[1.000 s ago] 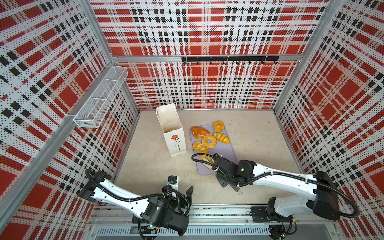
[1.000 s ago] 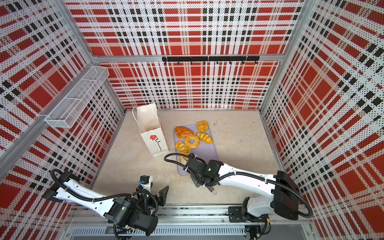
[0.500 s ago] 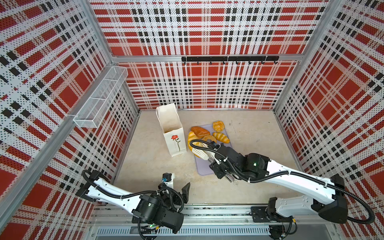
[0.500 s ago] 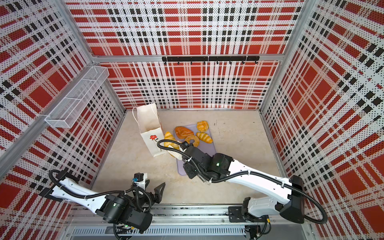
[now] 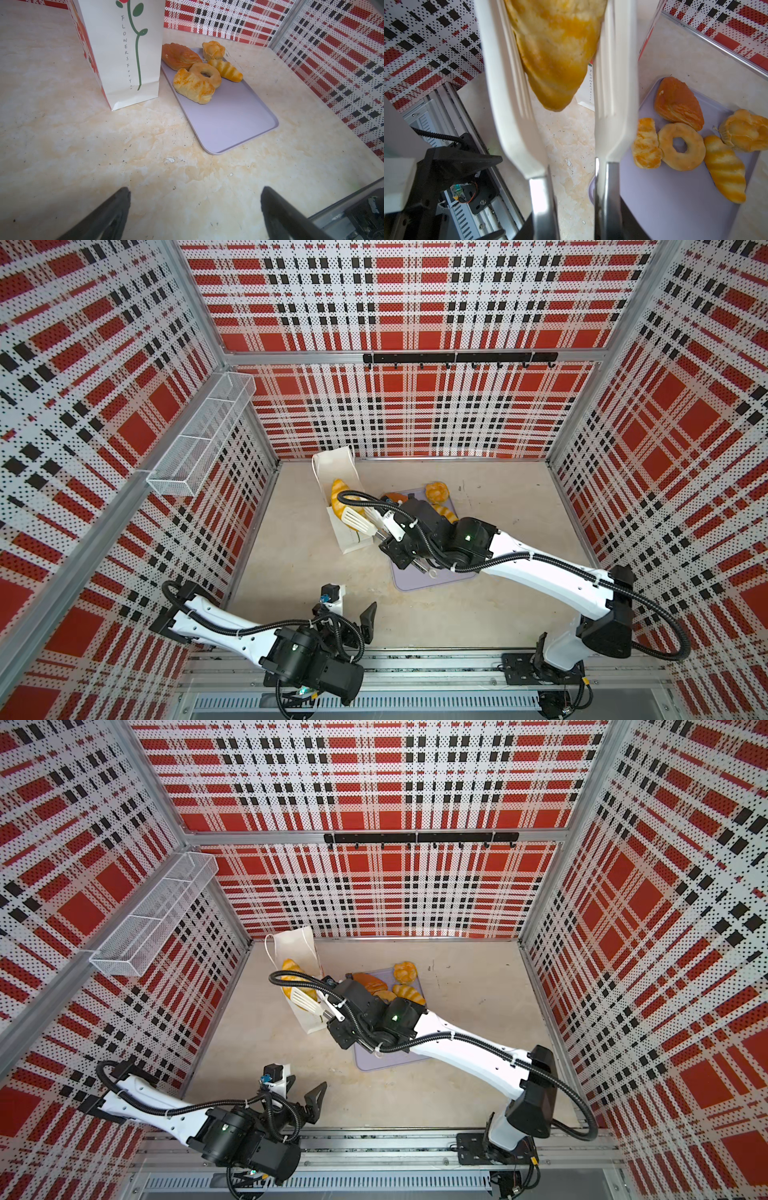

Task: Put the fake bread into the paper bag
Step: 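Carry the croissant in the tongs over the paper bag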

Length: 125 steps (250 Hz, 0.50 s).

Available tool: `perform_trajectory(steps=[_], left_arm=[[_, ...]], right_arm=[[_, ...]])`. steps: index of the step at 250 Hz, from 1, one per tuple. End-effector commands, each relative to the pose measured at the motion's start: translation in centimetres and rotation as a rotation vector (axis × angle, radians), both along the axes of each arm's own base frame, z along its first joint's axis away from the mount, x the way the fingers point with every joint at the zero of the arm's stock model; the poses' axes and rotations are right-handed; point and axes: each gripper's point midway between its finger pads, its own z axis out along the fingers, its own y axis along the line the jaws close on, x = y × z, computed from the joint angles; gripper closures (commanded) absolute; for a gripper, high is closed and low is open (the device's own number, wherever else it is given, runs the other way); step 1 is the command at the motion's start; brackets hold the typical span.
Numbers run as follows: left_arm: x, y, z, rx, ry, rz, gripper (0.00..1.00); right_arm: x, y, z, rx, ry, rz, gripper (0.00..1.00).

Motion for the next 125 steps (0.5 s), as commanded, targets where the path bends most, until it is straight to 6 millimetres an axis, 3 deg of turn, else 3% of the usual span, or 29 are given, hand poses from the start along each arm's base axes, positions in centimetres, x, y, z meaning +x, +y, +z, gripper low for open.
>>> perform_trajectory(steps=[1, 64, 125], left_arm=[[0.8, 0.5, 1.7, -0.015, -0.083, 0.028, 0.00], [1.9, 1.4, 2.2, 0.030, -0.116, 0.081, 0.01], [2.8, 1.8, 2.0, 0.045, -0.091, 0.095, 0.01]], right_arm=[[1.4, 2.0, 4.2, 0.112, -0.081, 0.032, 0.58], [4.7, 3.0, 4.5, 0.129, -0.072, 0.011, 0.58], [6.7, 4.0, 4.9, 0.135, -0.068, 0.012, 0.57]])
